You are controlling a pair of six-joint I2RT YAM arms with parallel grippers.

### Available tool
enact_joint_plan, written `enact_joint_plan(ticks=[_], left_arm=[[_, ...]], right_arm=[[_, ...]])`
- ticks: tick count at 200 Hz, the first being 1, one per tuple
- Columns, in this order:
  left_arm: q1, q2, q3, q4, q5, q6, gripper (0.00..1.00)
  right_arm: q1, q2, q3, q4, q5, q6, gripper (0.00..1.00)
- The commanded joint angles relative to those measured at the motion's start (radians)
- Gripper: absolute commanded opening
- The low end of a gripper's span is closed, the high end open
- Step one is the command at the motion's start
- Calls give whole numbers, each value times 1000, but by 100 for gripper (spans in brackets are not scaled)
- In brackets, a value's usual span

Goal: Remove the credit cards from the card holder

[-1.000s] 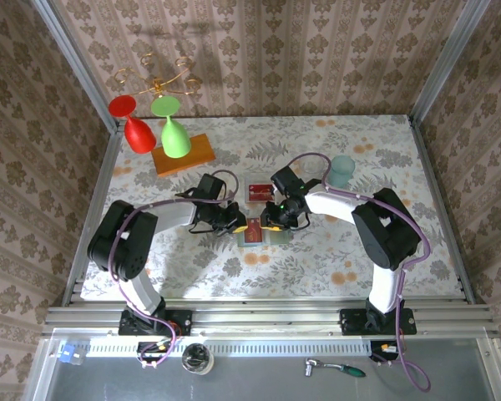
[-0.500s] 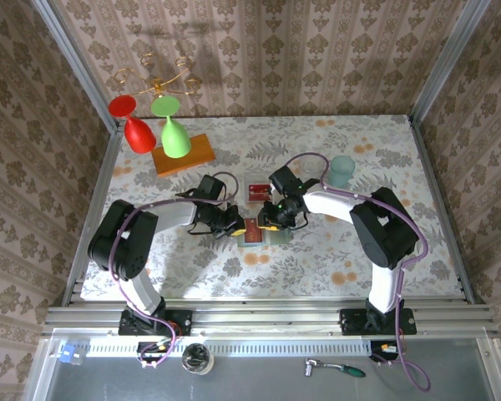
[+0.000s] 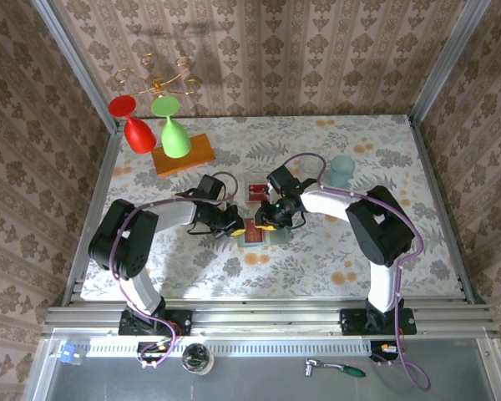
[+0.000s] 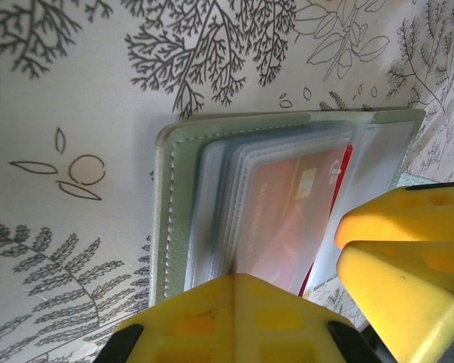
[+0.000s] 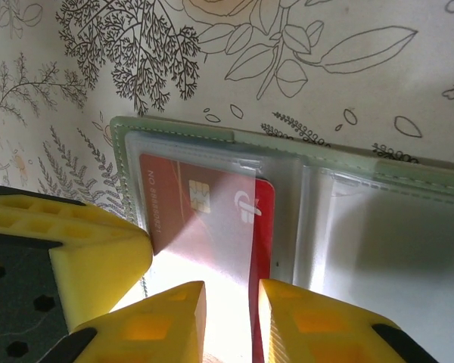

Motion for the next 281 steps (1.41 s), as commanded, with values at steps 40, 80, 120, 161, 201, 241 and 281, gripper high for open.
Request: enact_joint_plan(ticks=[40,80,120,161,201,241,281], left_arm=[[6,24,23,-32,-3,18,5],[8,26,24,-33,-2,18,5],[8,28,29,-40,-5,21,5],[8,29,33,-42,-5,24,5],[8,29,35,-45,-6,24,5],[8,28,35,-46,-6,25,5],[5,22,36,-43,-8,30,5]], right_arm=[[7,35,26,21,-36,13,25],[7,47,25,17,-32,11,25],[6,54,28,-16,-8,1,25],[7,45,33,-62,37,-24,25],[6,33,50,-92,68,-47,25],[6,31,63,-112,85,-63,25],[6,23,63,-124,96,-70,25]])
